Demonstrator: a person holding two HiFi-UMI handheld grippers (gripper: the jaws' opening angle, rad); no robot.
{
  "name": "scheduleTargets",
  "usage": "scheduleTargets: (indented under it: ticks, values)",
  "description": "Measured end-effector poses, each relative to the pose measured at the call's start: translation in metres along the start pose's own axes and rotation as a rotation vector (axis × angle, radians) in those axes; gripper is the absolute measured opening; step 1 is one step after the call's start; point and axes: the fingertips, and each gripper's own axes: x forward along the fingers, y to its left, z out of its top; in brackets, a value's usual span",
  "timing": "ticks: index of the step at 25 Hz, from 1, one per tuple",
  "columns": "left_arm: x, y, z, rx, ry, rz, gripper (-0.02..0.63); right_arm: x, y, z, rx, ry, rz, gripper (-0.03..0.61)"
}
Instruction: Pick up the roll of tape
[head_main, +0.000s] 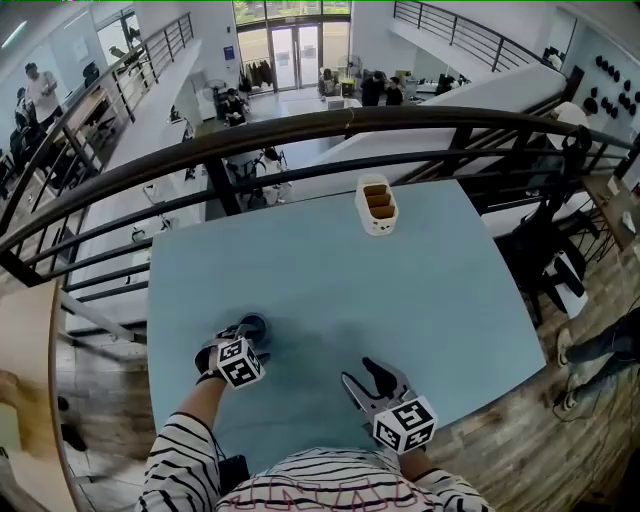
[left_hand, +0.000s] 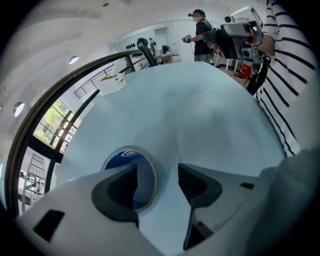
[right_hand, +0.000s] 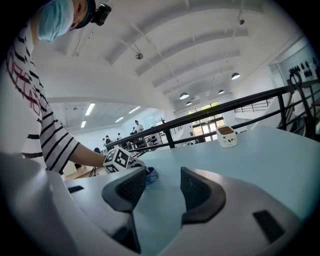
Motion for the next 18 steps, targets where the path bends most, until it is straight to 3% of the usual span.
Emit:
scheduleTargets:
  ticks: [7, 9, 18]
  values:
    - [0.0040, -0.0021, -0.0030, 0.040, 0.041, -0.057, 0.218, 0.0059, -0.0026, -0.0038, 0.023, 0.011, -0.003, 0.210]
    - [0.0038, -0.0021, -0.0057, 0.078, 0.068, -0.050, 0.113, 0.0058, -0.0005, -0.0041, 0.025, 0.011, 0.000, 0.210]
    - [0.0048, -0.0057, -0.0074, 0.128, 0.076, -0.044, 0.094, 0.0057, 0.0023, -0.0071, 0.022, 0.015, 0.006, 0.210]
